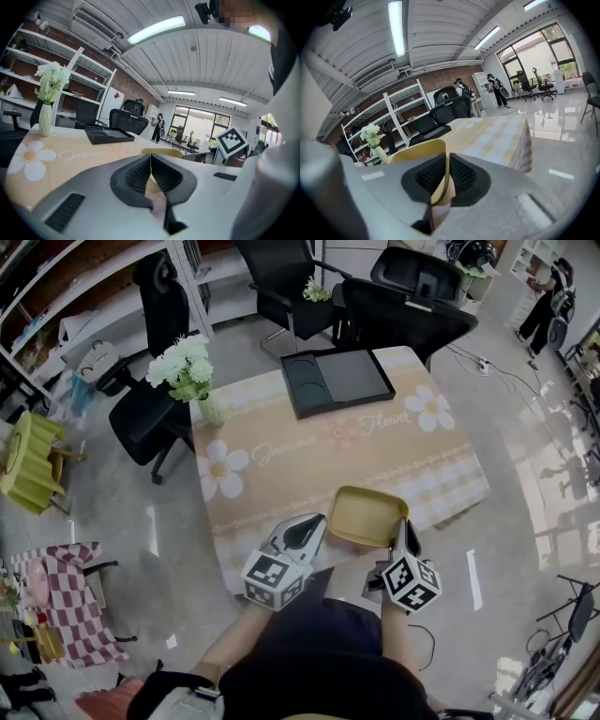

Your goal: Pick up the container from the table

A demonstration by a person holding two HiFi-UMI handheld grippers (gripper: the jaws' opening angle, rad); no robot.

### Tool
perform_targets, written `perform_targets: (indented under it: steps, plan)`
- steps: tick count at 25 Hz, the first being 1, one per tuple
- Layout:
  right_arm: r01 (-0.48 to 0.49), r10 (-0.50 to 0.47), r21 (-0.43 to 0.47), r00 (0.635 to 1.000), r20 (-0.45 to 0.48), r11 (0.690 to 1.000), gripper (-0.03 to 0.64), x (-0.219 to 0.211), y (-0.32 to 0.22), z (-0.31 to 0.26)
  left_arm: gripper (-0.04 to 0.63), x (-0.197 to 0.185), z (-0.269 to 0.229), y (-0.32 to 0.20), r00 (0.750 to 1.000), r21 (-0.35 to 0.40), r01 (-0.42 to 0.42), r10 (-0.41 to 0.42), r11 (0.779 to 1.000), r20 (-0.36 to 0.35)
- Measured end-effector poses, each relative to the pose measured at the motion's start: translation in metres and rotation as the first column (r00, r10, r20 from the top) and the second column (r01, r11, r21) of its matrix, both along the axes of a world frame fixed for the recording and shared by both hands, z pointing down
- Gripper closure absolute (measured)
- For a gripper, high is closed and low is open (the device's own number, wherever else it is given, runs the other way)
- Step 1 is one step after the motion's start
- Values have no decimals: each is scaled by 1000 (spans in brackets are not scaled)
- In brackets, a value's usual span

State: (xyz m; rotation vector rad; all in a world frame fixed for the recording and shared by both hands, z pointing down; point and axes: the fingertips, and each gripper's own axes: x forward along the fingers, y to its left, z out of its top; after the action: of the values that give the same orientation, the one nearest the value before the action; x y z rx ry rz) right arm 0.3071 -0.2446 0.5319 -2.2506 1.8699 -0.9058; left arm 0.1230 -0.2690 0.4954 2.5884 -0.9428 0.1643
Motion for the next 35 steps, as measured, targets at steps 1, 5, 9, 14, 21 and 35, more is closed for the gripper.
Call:
perform_targets:
  steps: [1,5,9,14,21,35]
  plan:
    - [-11,11,5,1000,0,1000,594,2,4,-1,584,0,0,2,1000,3,-1,1,1000,1]
    - [-47,47,27,999,0,999,594,10,19,-5,584,2,-1,9,1000,16,-12,12,1000,8]
    - [-82,81,45,997,6,996,594,17,32,-9,584,5,0,15,1000,23,-24,24,999,13]
    - [-107,107,60,994,5,992,594,24,45,-14,584,9,-2,20,999,30,-36,35,999,14]
    - [-115,115,63,993,4,991,595,24,54,-14,584,12,-1,27,999,28,-52,52,998,17]
    - [-121,121,74,993,2,990,594,18,59,-16,584,11,-3,33,998,31,-62,62,998,1]
